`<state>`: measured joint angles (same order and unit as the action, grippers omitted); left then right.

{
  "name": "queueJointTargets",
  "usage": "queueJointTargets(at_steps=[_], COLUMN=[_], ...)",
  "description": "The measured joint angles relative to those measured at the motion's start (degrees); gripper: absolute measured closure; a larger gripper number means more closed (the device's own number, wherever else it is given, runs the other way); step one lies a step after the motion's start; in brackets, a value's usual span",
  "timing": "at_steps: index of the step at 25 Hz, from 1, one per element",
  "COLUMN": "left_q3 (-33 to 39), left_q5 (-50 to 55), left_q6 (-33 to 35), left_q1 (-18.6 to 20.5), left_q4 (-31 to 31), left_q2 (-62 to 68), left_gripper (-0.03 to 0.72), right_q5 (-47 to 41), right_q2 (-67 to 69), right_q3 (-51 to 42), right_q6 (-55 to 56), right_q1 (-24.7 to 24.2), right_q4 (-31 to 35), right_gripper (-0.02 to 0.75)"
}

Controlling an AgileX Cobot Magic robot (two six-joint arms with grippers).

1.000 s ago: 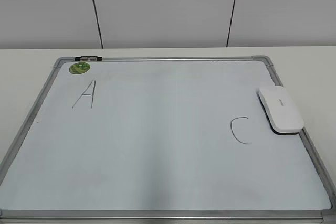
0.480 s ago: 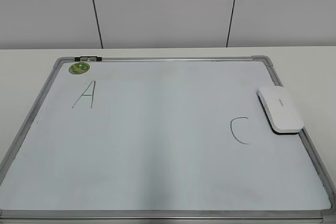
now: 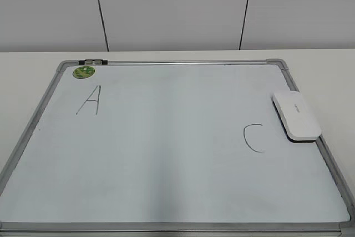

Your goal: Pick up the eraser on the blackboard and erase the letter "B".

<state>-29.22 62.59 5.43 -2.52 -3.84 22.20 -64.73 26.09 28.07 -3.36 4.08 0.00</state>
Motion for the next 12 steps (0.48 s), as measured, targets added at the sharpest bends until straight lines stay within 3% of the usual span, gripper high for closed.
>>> queueJointTargets(at_steps=[6, 12], left_q3=[0.0, 0.0], left_q5=[0.0, 0.0], left_q6=[-0.1, -0.1], left_q1=[0.0, 0.8], left_q4=[0.1, 0.1], left_q2=[-0.6, -7.7], left_gripper=[0.227, 0.227], right_q5=[0.0, 0.0], right_q2=[-1.0, -10.5], right_q3=[0.0, 0.0], right_q6=[0.1, 0.1], right_q1=[0.0, 0.0], right_q4=[0.0, 0.0], right_gripper=[0.148, 0.149])
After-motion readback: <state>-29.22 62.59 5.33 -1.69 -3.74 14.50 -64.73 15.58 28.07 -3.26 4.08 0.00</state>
